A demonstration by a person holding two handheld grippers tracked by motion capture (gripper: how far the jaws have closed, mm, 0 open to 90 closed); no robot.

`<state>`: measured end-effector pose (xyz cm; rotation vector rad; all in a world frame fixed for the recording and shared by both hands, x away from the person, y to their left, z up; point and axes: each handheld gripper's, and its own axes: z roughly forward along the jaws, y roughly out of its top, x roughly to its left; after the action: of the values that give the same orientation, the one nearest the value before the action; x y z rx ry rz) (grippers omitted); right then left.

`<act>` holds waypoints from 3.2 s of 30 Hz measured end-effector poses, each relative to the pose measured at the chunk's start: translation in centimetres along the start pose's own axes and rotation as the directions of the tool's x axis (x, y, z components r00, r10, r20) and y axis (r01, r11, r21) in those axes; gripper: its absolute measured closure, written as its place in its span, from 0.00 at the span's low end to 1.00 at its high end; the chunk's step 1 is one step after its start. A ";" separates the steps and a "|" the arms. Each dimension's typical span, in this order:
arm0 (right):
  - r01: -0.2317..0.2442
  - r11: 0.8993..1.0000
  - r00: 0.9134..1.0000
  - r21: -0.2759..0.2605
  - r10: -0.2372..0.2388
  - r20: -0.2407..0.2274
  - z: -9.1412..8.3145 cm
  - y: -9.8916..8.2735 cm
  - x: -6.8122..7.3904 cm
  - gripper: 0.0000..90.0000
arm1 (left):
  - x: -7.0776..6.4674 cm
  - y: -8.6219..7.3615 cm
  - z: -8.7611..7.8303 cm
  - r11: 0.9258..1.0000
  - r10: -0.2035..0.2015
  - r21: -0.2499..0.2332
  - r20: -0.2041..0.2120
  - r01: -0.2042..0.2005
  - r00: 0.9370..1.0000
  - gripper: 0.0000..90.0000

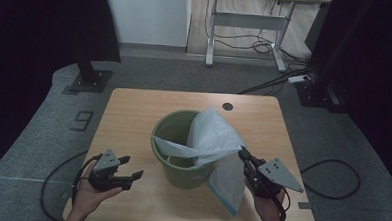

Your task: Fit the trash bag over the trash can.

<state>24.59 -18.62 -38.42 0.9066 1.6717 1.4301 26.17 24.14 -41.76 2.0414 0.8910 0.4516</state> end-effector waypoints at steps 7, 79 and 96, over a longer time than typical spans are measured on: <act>0.023 0.999 1.000 -0.036 -0.023 -0.001 -0.7 1.9 0.0 0.99 | -1.5 2.0 -1.9 0.995 0.014 -0.095 0.013 -0.012 1.000 0.32; -0.013 0.997 0.966 0.082 0.033 -0.255 1.8 2.4 4.0 0.70 | -7.8 11.1 6.7 0.993 0.093 -0.105 0.344 -0.060 0.934 0.96; -0.038 0.987 0.984 0.157 0.064 -0.164 -3.4 -2.5 5.7 0.42 | -4.1 10.7 4.8 0.992 0.003 -0.125 0.288 0.034 0.958 1.00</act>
<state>18.80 -15.46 -41.09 0.9408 1.9190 1.4622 30.73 14.26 -35.81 1.9186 0.6818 0.1896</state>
